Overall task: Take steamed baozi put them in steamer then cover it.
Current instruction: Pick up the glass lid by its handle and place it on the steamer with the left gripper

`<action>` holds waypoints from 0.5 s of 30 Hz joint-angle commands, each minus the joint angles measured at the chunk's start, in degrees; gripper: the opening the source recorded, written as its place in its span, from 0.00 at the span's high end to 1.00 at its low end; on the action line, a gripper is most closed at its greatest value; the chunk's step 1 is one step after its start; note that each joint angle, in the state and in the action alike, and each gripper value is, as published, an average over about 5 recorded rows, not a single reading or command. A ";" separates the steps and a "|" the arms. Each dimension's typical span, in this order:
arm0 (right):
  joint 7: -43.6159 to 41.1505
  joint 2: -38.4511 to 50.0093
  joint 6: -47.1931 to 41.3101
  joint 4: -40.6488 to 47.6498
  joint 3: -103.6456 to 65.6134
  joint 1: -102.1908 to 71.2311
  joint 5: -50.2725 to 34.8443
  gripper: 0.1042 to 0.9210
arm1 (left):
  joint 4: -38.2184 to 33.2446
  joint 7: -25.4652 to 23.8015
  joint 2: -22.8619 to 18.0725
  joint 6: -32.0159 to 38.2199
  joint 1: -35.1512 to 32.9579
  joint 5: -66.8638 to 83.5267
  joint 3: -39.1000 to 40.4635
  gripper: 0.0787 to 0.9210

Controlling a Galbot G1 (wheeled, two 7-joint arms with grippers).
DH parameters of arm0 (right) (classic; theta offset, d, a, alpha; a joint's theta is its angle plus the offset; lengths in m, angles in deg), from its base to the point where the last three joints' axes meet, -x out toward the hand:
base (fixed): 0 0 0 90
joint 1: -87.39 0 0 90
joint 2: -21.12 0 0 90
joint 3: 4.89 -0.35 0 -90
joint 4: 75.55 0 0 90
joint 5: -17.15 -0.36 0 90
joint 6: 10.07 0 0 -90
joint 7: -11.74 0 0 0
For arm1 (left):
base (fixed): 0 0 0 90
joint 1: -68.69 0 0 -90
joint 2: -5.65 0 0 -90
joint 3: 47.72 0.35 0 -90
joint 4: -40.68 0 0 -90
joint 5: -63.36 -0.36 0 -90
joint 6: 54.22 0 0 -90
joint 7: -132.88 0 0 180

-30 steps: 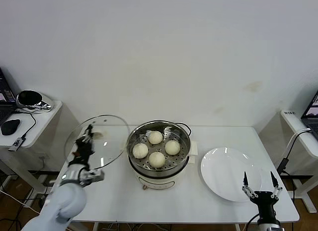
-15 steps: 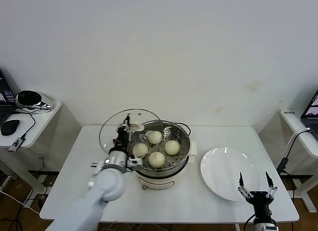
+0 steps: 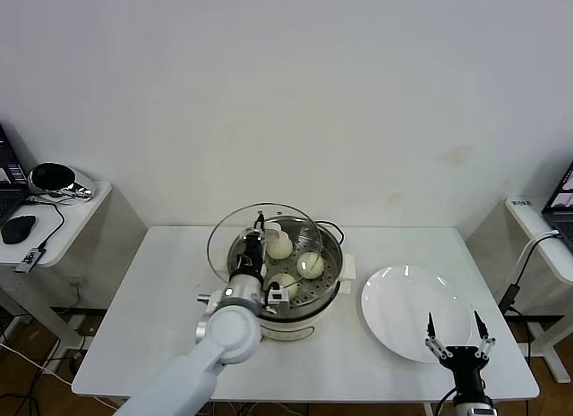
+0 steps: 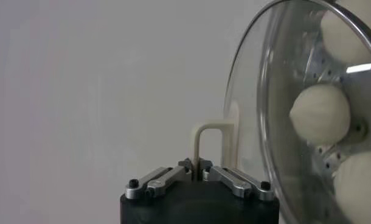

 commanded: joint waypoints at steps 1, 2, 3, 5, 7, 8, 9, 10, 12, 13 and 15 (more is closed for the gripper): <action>0.06 -0.01 0.03 0.09 0.00 -0.05 0.25 0.12 | 1.59 -1.38 -5.26 -0.83 0.82 -2.65 2.29 0.94; 0.06 0.00 0.04 0.12 -0.02 -0.05 0.25 0.12 | 1.73 -1.41 -5.63 -0.82 0.74 -2.88 2.31 0.94; 0.06 0.01 0.04 0.15 -0.04 -0.05 0.25 0.12 | 1.87 -1.44 -5.96 -0.82 0.64 -3.10 2.31 0.94; 0.06 0.01 0.06 0.23 -0.03 -0.04 0.25 0.12 | 2.08 -1.47 -6.33 -0.79 0.39 -3.42 2.27 0.94; 0.05 0.01 0.09 0.30 -0.01 -0.02 0.25 0.12 | 2.13 -1.40 -6.49 -0.75 -0.07 -3.62 2.19 0.94; 0.05 0.01 0.10 0.34 0.01 0.00 0.25 0.12 | 2.09 -1.34 -6.54 -0.72 -0.36 -3.72 2.16 0.94; 0.05 0.01 0.11 0.39 0.03 0.02 0.25 0.12 | 2.05 -1.28 -6.60 -0.67 -0.67 -3.87 2.13 0.94; 0.05 0.02 0.13 0.44 0.07 0.05 0.25 0.12 | 2.02 -1.19 -6.70 -0.61 -1.01 -4.09 2.08 0.94; 0.05 0.03 0.14 0.55 0.16 0.11 0.27 0.12 | 2.01 -1.06 -6.98 -0.41 -1.67 -4.70 1.92 0.94; 0.05 0.02 0.14 0.59 0.22 0.13 0.30 0.12 | 2.03 -0.99 -7.10 -0.30 -1.98 -4.99 1.83 0.94; 0.05 0.01 0.15 0.65 0.34 0.14 0.35 0.12 | 2.14 -0.82 -7.27 -0.06 -2.56 -5.48 1.64 0.94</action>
